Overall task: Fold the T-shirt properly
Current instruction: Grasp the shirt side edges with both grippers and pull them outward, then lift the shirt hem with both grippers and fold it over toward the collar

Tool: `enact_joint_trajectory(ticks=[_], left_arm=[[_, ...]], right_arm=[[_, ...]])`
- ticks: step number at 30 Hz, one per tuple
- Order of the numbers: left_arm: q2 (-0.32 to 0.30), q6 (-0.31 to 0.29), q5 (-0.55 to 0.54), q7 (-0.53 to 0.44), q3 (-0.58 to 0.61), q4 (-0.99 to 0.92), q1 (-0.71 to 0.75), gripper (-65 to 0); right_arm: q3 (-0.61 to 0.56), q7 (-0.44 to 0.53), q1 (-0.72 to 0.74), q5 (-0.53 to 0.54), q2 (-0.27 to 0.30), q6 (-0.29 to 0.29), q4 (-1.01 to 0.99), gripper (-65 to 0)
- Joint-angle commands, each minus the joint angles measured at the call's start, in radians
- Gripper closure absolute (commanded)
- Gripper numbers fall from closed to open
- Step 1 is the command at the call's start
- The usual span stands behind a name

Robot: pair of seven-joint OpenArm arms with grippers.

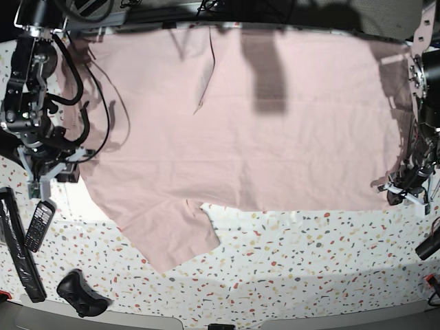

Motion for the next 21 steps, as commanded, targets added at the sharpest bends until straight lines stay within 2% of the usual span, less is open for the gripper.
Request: enact_joint_trajectory(ticks=[1,5,8,11,16,21], left_arm=[[-0.014,-0.004,0.001,0.007,-0.002,0.011,-0.021,0.0],[-0.013,-0.004,0.001,0.020,-0.002,0.011,-0.021,0.0],[-0.013,-0.004,0.001,0.019,-0.002,0.011,-0.021,0.0],[-0.013,-0.004,0.001,0.019,-0.002,0.011,-0.022,0.0],[-0.014,-0.004,0.001,0.019,-0.002,0.011,-0.021,0.0],[-0.014,-0.004,0.001,0.019,-0.002,0.011,-0.021,0.0]], right_arm=[[0.006,0.046,0.030,0.005,0.017,0.001,0.015,-14.1],[0.005,0.046,0.099,0.005,0.017,0.002,0.000,-14.5],[-0.005,0.043,0.185,0.007,0.018,0.005,-0.076,-26.4],[-0.053,0.039,0.300,0.046,0.040,0.046,-0.203,-35.9],[-0.187,-0.071,0.532,0.046,0.050,0.056,-0.458,-36.2],[-0.318,-0.069,0.719,-0.043,0.032,0.055,-0.716,-36.2]])
